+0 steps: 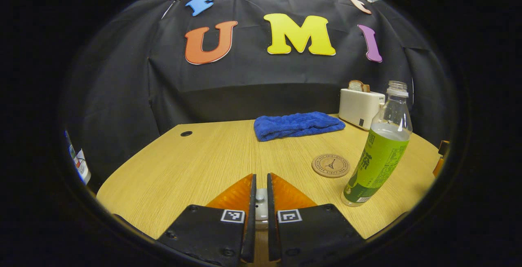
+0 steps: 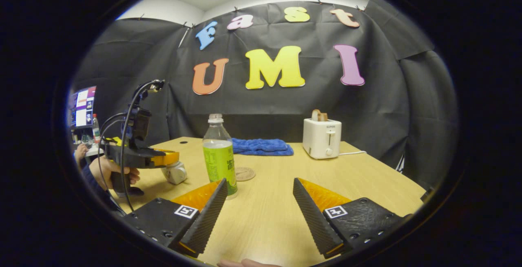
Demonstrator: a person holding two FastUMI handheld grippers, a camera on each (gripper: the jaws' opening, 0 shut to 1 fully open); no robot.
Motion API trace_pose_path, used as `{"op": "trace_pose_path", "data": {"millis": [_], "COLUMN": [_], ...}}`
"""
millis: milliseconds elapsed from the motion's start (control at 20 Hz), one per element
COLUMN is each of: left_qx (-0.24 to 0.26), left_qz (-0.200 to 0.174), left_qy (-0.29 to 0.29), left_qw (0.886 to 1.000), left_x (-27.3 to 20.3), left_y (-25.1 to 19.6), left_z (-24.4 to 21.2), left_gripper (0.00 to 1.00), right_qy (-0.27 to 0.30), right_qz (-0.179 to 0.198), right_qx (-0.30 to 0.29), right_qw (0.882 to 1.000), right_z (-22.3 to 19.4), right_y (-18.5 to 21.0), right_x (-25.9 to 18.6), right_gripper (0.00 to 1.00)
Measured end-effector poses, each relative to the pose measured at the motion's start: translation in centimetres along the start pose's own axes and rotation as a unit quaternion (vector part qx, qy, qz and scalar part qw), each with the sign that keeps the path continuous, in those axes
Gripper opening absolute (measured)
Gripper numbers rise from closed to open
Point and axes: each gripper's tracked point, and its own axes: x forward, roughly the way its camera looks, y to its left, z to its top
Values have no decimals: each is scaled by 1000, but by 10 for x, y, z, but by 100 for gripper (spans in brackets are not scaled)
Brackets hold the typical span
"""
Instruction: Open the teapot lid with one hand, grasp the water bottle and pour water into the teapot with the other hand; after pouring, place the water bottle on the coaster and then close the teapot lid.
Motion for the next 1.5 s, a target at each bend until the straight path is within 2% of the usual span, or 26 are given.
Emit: {"op": "trace_pose_path", "data": {"millis": [100,200,450,650,850,1050,1300,1350,1500], "left_qx": [-6,2,-1,-1,-8,-22,-18,-17,-16], "left_qz": [-1,2,-7,7,11,36,32,30,16], "left_qy": [0,-3,-30,-52,-64,-57,-47,-47,-49], "left_qw": [1000,1000,1000,999,998,997,998,998,999], "left_x": [-2,-4,-28,-60,-94,-121,-139,-141,-146], "left_y": [-1,1,-3,9,16,32,33,33,29], "left_z": [1,5,34,51,55,41,23,20,16], "left_gripper": [7,4,3,3,3,3,3,3,3], "right_qy": [0,2,10,18,27,44,43,35,24], "right_qz": [9,16,54,77,74,69,46,42,38], "right_qx": [-1,-4,8,13,1,3,3,3,-6], "right_qw": [1000,1000,998,997,997,997,998,998,999], "right_z": [1,0,-5,-8,-8,-13,-23,-19,-16], "right_y": [4,11,39,58,67,77,84,83,88], "right_x": [3,8,35,59,86,109,124,125,125], "right_gripper": [96,96,96,97,97,98,98,96,75]}}
